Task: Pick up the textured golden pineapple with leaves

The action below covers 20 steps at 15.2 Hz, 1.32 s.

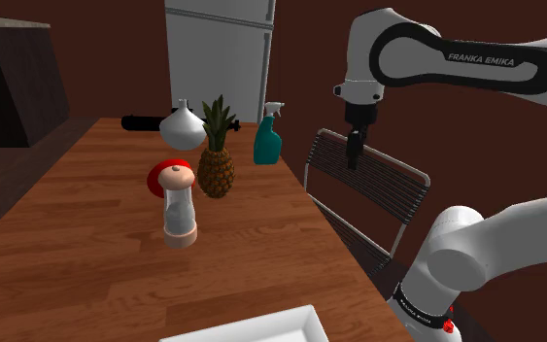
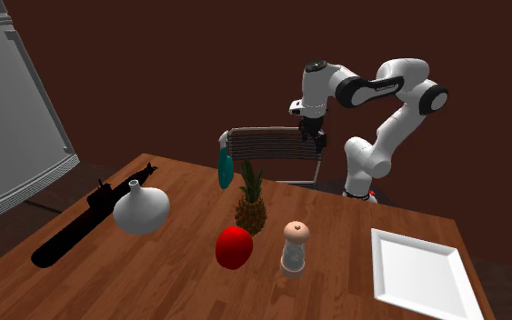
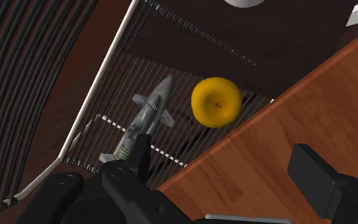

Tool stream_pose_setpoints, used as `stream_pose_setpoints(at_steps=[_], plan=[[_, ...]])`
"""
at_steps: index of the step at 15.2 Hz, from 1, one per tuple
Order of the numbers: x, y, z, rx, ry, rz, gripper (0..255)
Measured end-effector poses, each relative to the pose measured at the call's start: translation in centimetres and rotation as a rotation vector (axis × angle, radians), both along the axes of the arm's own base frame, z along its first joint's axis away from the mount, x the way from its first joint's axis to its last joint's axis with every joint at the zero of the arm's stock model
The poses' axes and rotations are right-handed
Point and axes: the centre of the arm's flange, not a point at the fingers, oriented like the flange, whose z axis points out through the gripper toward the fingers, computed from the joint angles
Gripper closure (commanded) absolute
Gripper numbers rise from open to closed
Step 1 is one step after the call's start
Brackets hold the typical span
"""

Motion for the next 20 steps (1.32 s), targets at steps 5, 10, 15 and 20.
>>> stream_pose_setpoints(at_steps=[5,10,15,20], plan=[[3.0,1.5,0.2,0.030,-0.045,0.052,0],[7.0,3.8,1.2,0.080,-0.122,0.138,0],[11.3,6.6,3.1,0.130,-0.200,0.224,0],[14.9,9.4,5.1,0.180,-0.278,0.311,0]])
